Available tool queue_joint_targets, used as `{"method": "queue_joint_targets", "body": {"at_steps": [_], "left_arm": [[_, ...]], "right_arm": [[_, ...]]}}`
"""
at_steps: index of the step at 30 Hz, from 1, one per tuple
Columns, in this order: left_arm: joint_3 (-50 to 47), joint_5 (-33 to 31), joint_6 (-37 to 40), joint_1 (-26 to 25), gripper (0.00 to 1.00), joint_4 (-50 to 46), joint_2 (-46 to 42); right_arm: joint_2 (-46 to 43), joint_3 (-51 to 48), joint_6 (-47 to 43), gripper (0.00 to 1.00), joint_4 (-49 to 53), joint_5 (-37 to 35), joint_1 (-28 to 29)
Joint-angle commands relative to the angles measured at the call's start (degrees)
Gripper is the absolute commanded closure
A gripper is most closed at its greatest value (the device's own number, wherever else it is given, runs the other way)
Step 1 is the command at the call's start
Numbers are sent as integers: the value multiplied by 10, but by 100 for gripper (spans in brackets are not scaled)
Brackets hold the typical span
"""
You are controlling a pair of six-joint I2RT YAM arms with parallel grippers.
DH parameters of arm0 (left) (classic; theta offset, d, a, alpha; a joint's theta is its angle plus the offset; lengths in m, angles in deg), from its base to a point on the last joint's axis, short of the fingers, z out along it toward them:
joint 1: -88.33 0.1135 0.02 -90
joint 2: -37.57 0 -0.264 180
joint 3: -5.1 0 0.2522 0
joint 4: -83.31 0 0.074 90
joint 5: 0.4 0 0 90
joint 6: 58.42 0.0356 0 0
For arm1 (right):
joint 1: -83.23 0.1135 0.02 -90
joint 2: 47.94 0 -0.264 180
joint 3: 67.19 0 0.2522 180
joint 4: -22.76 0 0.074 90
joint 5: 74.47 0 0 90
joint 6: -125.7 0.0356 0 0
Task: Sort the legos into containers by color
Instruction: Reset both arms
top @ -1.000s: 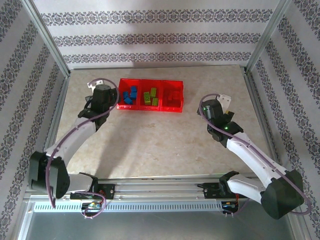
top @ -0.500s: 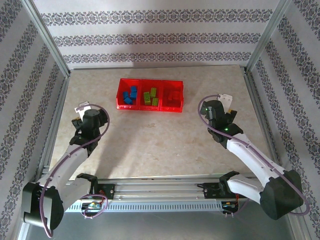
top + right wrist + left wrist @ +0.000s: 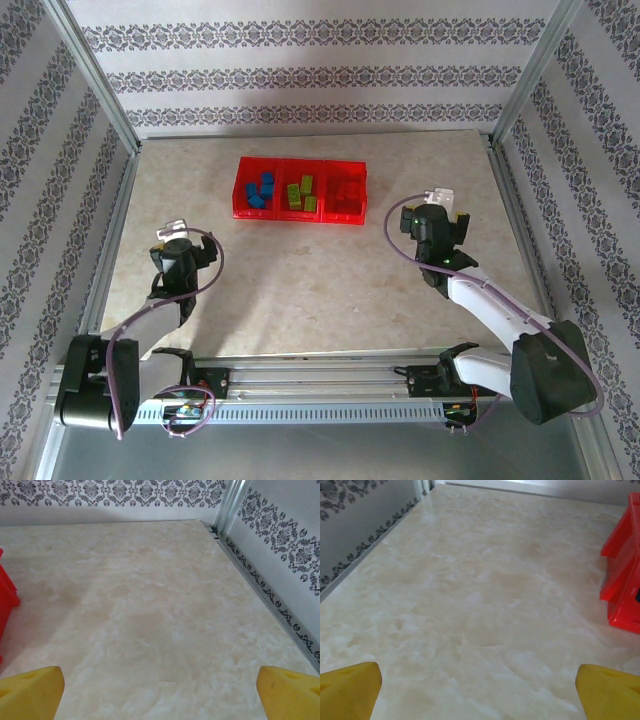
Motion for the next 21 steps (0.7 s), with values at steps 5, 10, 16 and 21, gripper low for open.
{"method": "queue_joint_targets", "body": {"at_steps": [5,10,16,21], "left_arm": [[-11,67,51,29,0,201,86],[-9,103,42,46,0,296,155],[-13,149,42,59,0,353,212],[-5,233,67,61,0,420,280]], "right_arm": [[-8,-54,-4,2,-113,79,-60],[-12,-82,-15,2,-164,88,-76],[-6,-110,-25,2,-227,106,-90],[10,-132,-45,2,-301,136,-98]]}}
